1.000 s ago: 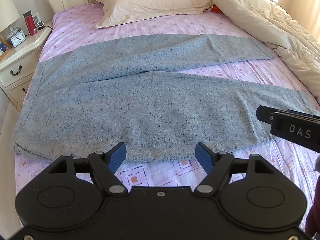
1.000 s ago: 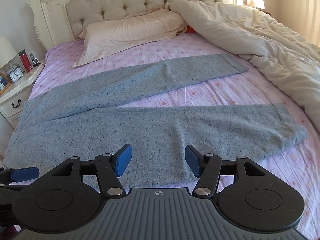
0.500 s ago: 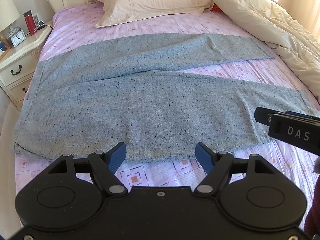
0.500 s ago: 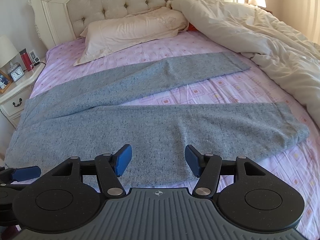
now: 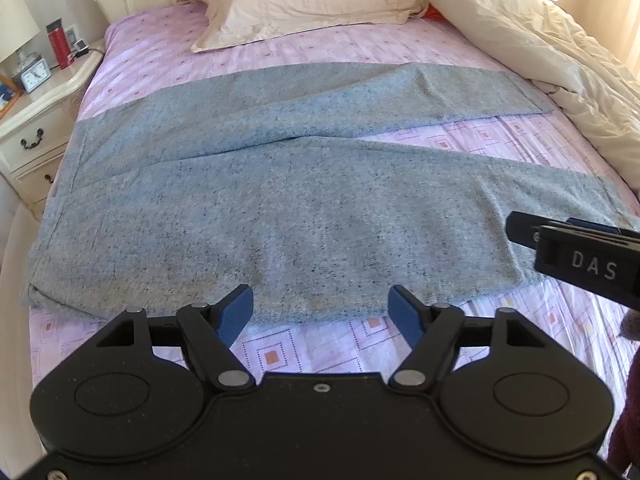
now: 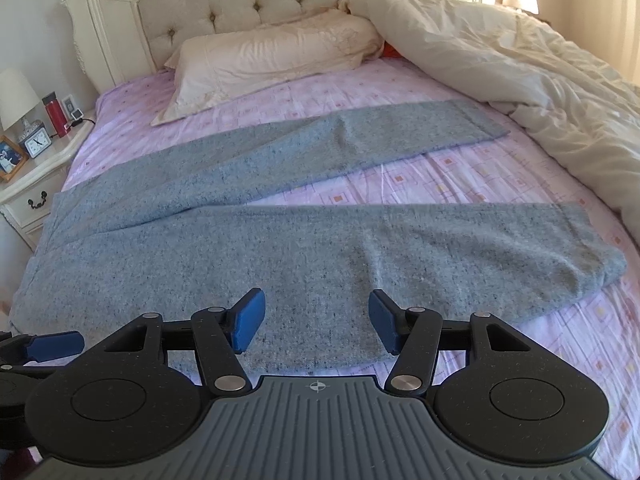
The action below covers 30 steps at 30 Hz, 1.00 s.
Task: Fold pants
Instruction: 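Move the right tool to a trouser leg hem and close on it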
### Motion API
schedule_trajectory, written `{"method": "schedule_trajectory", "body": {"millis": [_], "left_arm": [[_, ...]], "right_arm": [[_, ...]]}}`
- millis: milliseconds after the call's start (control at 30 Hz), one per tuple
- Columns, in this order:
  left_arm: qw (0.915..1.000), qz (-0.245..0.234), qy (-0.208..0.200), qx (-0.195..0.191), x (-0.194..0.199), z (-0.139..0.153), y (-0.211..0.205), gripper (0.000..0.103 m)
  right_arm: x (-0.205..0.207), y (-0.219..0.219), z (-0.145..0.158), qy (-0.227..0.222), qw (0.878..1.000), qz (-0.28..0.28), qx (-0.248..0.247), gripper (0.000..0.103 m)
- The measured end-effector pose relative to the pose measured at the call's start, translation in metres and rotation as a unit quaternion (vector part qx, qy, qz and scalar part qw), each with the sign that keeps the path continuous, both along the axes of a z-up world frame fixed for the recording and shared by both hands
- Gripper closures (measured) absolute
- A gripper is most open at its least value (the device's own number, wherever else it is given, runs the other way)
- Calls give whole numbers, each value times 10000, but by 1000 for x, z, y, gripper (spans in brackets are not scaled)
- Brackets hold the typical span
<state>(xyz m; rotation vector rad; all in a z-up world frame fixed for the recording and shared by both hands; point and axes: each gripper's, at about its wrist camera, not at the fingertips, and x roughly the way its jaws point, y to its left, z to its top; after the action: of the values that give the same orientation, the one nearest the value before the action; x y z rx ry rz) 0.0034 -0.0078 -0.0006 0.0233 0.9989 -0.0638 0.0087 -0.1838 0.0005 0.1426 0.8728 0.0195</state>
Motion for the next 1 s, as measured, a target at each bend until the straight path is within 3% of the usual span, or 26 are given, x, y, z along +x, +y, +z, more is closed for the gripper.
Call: {"method": "schedule_trajectory", "body": {"millis": [200,300,467,733,1000], "left_arm": [[9996,21,254,85,8,-13,4,40],[9993,22,150,334,12,-18,4,40],[9995,-29,64,319,24,-27,9,41],[9989,-122,101,435,38,-51,11,40],[9982,-134,144,569,54,-67,12,40]], "right_arm": [[7,-34,-21,291,9973,-667,18,59],[9,-64,-34,377,9922,-1172,-178,64],[10,-104,-50,495,9827,-1771,-224,65],[27,-125,-83,499,9804,-1729,-800,65],[61,-157,-91,138,9830,-1690,-703,64]]}}
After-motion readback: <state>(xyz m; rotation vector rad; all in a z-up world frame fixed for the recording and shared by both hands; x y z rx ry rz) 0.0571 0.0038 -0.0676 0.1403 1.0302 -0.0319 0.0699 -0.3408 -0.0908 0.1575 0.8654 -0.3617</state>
